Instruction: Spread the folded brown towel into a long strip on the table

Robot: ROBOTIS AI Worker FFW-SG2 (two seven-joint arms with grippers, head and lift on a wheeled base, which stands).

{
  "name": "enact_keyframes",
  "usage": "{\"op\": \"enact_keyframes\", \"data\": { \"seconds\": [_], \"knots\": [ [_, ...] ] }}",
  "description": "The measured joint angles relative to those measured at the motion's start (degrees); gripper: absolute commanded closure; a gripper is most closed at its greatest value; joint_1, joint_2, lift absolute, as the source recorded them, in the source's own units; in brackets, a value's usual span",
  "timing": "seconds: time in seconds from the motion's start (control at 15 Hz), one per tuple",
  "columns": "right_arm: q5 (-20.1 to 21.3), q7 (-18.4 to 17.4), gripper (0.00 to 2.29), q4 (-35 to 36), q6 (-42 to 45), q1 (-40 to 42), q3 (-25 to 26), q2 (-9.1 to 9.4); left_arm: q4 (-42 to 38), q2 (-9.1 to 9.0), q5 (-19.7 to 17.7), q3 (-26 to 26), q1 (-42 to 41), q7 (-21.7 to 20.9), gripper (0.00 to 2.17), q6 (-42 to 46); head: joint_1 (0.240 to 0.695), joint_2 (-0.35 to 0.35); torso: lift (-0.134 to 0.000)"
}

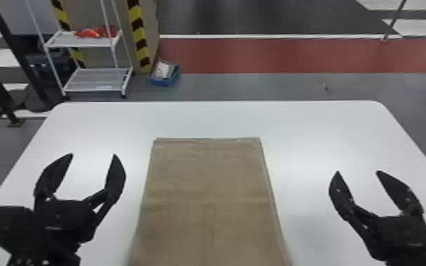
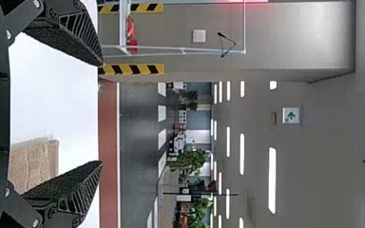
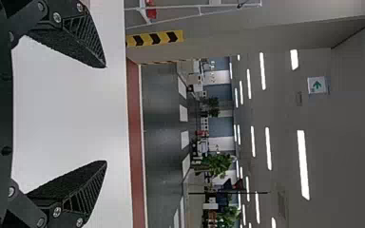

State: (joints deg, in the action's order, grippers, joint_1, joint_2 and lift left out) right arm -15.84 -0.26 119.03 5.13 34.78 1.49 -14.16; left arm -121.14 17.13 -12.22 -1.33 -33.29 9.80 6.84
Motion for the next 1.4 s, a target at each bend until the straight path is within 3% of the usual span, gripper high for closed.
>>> {"op": "enact_keyframes", "data": {
  "seconds": [0.33,0.67,1.0,1.4],
  "knots": [
    [0.1,0.0,0.19,-0.2,-0.1,0.2,0.5,-0.42,9.7,-0.43,-2.5,-4.5,13.6,-0.8,0.22,-8.6,0.695,-0.025,-0.123],
    [-0.2,0.0,0.19,-0.7,-0.3,0.5,1.2,-0.3,21.1,-1.01,-2.4,-11.4,27.2,-0.7,0.22,-13.9,0.695,-0.078,-0.123],
    [0.0,0.0,0.19,-1.0,-0.4,0.7,1.4,-0.3,30.9,-2.18,-2.4,-15.2,36.4,-1.1,0.29,-16.4,0.695,-0.1,-0.123],
    [0.0,0.0,0.19,-0.6,-0.6,1.2,2.1,-0.34,39.1,-3.51,-4.0,-16.0,42.6,-2.9,0.34,-19.1,0.695,-0.103,-0.123]
  ]
}}
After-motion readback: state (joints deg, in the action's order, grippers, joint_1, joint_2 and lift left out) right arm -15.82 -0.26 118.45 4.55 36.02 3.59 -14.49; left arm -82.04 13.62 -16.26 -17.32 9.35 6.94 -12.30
